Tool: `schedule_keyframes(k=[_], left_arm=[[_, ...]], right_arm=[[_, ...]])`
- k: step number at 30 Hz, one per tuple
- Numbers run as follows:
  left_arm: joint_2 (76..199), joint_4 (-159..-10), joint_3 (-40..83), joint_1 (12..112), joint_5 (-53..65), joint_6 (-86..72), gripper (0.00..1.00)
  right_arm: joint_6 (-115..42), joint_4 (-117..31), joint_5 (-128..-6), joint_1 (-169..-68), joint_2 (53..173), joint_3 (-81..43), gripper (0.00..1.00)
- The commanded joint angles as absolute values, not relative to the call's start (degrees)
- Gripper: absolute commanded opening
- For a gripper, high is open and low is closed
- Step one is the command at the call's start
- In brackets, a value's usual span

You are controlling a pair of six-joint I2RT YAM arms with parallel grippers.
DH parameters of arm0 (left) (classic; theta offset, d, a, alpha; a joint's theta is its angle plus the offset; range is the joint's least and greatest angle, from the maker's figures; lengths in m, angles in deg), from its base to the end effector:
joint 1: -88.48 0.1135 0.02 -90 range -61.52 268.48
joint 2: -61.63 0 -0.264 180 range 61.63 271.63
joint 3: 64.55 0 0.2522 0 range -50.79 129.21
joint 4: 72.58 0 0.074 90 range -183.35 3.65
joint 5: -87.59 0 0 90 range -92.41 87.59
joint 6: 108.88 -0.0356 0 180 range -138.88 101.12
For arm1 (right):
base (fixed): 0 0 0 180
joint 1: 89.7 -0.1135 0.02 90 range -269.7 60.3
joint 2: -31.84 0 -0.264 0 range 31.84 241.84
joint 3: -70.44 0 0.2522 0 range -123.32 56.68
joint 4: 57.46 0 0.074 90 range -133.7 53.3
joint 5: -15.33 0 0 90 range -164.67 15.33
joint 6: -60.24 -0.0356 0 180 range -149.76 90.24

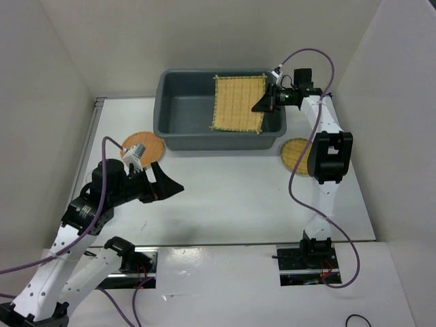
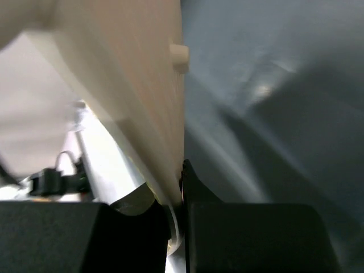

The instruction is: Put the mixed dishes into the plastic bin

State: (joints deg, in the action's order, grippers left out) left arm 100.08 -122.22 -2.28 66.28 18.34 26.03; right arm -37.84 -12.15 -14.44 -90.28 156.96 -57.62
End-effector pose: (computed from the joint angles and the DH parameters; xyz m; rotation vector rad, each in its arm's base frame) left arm 0.1254 -0.0648 0.3328 -0.1819 2.1640 -1.0769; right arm 0.4911 0.0359 0.2806 -0.3965 2.1170 1.2763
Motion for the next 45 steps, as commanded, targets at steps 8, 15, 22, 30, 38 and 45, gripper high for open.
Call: schedule_keyframes(k=[8, 15, 22, 30, 38, 45], left_arm=[[102.8, -121.1, -3.6, 67.2, 17.1, 28.1, 1.0], [107.9, -119.9, -3.0, 67.2, 17.1, 27.6, 1.0], [109.5, -119.9, -1.8, 67.7, 17.1, 27.6, 1.0], [110.1, -119.3, -2.4, 68.3, 17.1, 28.7, 1.0], [110.6, -118.3, -2.4, 70.0, 18.1, 29.2, 1.0], [110.6, -117.7, -2.9, 70.5, 18.7, 29.2, 1.0]], right_arm=[[-28.2, -6.6, -22.6, -92.5, 167.3, -74.9, 0.0], [-27.5, -4.6, -25.8, -92.5, 175.7, -82.4, 0.0], [-26.4, -3.9, -26.4, -92.5, 179.8, -82.5, 0.0], [-26.9, 0.4, -38.4, -92.0, 185.0, -89.7, 0.34], [-30.3, -0.1, -44.9, -92.0, 185.6, -92.6, 0.53], [-31.3, -0.1, -48.1, -92.0, 183.4, -92.6, 0.84]])
